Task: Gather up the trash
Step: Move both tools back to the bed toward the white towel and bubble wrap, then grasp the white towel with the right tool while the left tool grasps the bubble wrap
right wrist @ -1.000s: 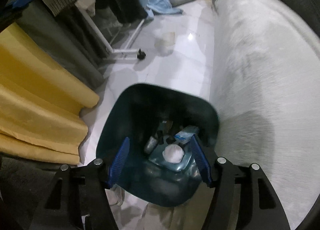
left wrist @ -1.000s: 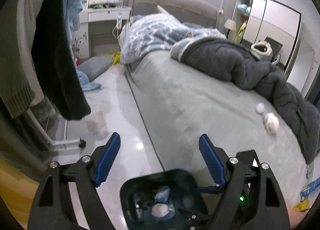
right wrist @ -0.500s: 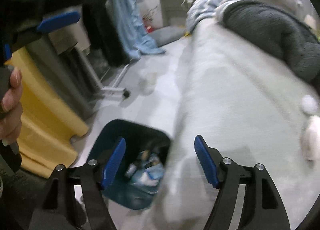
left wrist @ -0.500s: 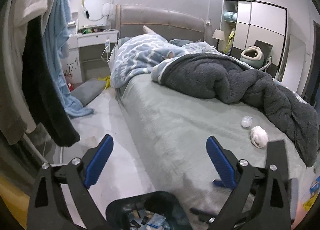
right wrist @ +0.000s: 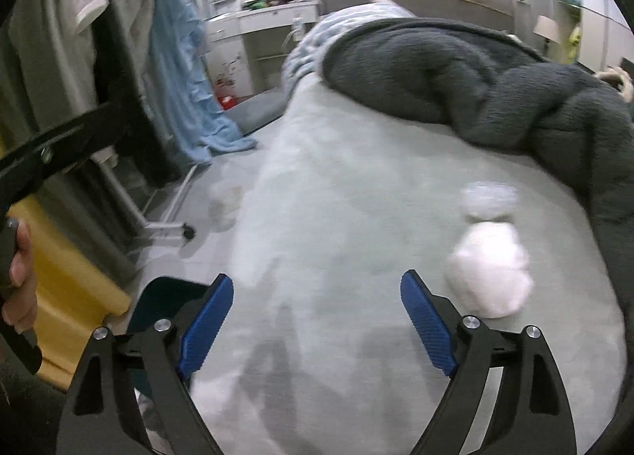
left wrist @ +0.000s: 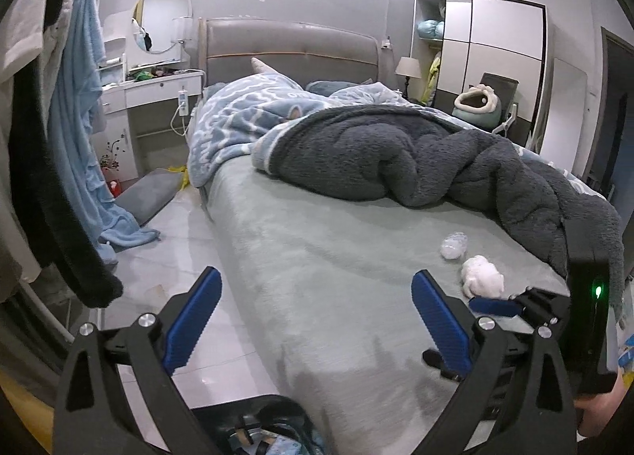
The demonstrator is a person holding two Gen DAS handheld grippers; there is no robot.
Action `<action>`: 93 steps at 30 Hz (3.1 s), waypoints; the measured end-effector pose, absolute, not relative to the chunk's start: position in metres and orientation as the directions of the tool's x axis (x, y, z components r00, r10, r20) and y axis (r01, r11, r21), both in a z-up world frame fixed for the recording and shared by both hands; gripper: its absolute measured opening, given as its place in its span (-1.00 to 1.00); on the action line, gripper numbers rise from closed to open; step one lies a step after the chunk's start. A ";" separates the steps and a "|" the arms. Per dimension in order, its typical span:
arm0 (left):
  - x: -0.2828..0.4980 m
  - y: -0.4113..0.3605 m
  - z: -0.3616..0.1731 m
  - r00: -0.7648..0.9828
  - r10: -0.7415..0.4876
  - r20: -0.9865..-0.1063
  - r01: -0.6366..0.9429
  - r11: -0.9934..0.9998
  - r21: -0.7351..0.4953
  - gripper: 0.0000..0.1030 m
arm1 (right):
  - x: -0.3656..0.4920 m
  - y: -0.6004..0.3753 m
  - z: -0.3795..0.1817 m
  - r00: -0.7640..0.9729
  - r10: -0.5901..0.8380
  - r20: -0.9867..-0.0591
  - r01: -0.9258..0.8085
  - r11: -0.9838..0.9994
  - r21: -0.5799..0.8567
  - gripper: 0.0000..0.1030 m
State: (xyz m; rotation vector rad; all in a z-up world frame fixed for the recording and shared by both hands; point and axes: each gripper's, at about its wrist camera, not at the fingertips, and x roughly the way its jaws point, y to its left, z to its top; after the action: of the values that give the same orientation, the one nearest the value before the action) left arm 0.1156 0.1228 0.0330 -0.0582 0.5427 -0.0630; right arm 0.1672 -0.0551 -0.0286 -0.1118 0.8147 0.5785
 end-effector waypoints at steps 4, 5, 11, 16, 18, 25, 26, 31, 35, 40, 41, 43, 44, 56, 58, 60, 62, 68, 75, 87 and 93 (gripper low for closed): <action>0.125 0.108 0.029 0.847 -0.093 -0.523 0.055 0.995 -0.088 0.90 | 0.179 -0.080 -0.023 0.587 0.423 -0.690 -0.466 0.874 0.138 0.76; 0.126 0.107 0.027 0.845 -0.096 -0.527 0.057 0.994 -0.090 0.90 | 0.182 -0.087 -0.022 0.596 0.415 -0.688 -0.449 0.882 0.142 0.76; 0.141 0.086 0.017 0.831 -0.116 -0.544 0.085 0.993 -0.081 0.90 | 0.194 -0.106 -0.032 0.601 0.374 -0.706 -0.415 0.901 0.124 0.77; 0.162 0.076 0.008 0.816 -0.145 -0.559 0.112 0.989 -0.093 0.90 | 0.209 -0.116 -0.043 0.583 0.357 -0.730 -0.401 0.908 0.124 0.77; 0.169 0.070 0.004 0.808 -0.166 -0.565 0.133 0.986 -0.099 0.90 | 0.216 -0.119 -0.047 0.577 0.351 -0.738 -0.401 0.908 0.119 0.77; 0.193 0.052 -0.009 0.772 -0.261 -0.580 0.252 0.963 -0.097 0.90 | 0.241 -0.128 -0.060 0.548 0.348 -0.761 -0.414 0.903 0.115 0.76; 0.197 0.049 -0.011 0.768 -0.275 -0.579 0.270 0.958 -0.098 0.90 | 0.245 -0.129 -0.062 0.542 0.347 -0.766 -0.415 0.902 0.116 0.68; 0.216 0.037 -0.017 0.746 -0.325 -0.582 0.313 0.942 -0.124 0.90 | 0.259 -0.134 -0.075 0.481 0.365 -0.797 -0.429 0.891 0.150 0.14; 0.233 0.027 -0.024 0.728 -0.358 -0.585 0.342 0.929 -0.143 0.90 | 0.258 -0.141 -0.067 0.468 0.399 -0.788 -0.448 0.876 0.178 -0.03; 0.242 0.011 -0.032 0.704 -0.403 -0.585 0.383 0.909 -0.165 0.89 | 0.254 -0.165 -0.056 0.481 0.417 -0.772 -0.449 0.873 0.191 -0.03; 0.243 0.004 -0.033 0.699 -0.413 -0.584 0.400 0.903 -0.161 0.89 | 0.254 -0.172 -0.056 0.484 0.414 -0.771 -0.443 0.876 0.192 -0.03; 0.245 -0.007 -0.035 0.694 -0.422 -0.583 0.420 0.895 -0.149 0.89 | 0.256 -0.186 -0.058 0.489 0.405 -0.773 -0.426 0.884 0.194 -0.03; 0.247 -0.012 -0.036 0.692 -0.424 -0.585 0.427 0.893 -0.142 0.88 | 0.256 -0.192 -0.059 0.489 0.401 -0.774 -0.418 0.887 0.196 -0.03; 0.278 -0.046 -0.061 0.657 -0.414 -0.631 0.416 0.896 -0.155 0.57 | 0.242 -0.237 -0.053 0.500 0.420 -0.758 -0.408 0.886 0.221 -0.03; 0.281 -0.048 -0.062 0.652 -0.416 -0.634 0.414 0.896 -0.162 0.55 | 0.240 -0.240 -0.052 0.499 0.424 -0.756 -0.411 0.884 0.225 -0.03; 0.284 -0.050 -0.063 0.649 -0.415 -0.638 0.410 0.897 -0.166 0.44 | 0.237 -0.242 -0.051 0.498 0.430 -0.753 -0.415 0.881 0.228 -0.03; 0.287 -0.051 -0.065 0.643 -0.417 -0.642 0.405 0.897 -0.177 0.40 | 0.235 -0.243 -0.050 0.498 0.433 -0.751 -0.420 0.878 0.228 -0.03; 0.295 -0.056 -0.070 0.627 -0.411 -0.662 0.391 0.901 -0.188 0.10 | 0.234 -0.249 -0.052 0.493 0.431 -0.756 -0.424 0.877 0.225 -0.03; 0.290 -0.068 -0.068 0.633 -0.401 -0.662 0.416 0.898 -0.145 -0.23 | 0.229 -0.255 -0.054 0.490 0.413 -0.767 -0.411 0.886 0.215 -0.03; 0.255 -0.063 -0.055 0.650 -0.374 -0.661 0.361 0.918 -0.164 -0.23 | 0.223 -0.245 -0.044 0.511 0.385 -0.769 -0.379 0.903 0.200 -0.03; 0.234 -0.052 -0.047 0.678 -0.329 -0.658 0.330 0.935 -0.128 -0.23 | 0.227 -0.233 -0.041 0.514 0.375 -0.772 -0.353 0.912 0.207 -0.03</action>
State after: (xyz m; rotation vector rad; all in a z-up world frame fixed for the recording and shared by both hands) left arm 0.2337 -0.0519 -0.0469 0.0014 0.7387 -0.3697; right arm 0.2268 -0.2327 -0.0414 0.0249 0.9335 0.4374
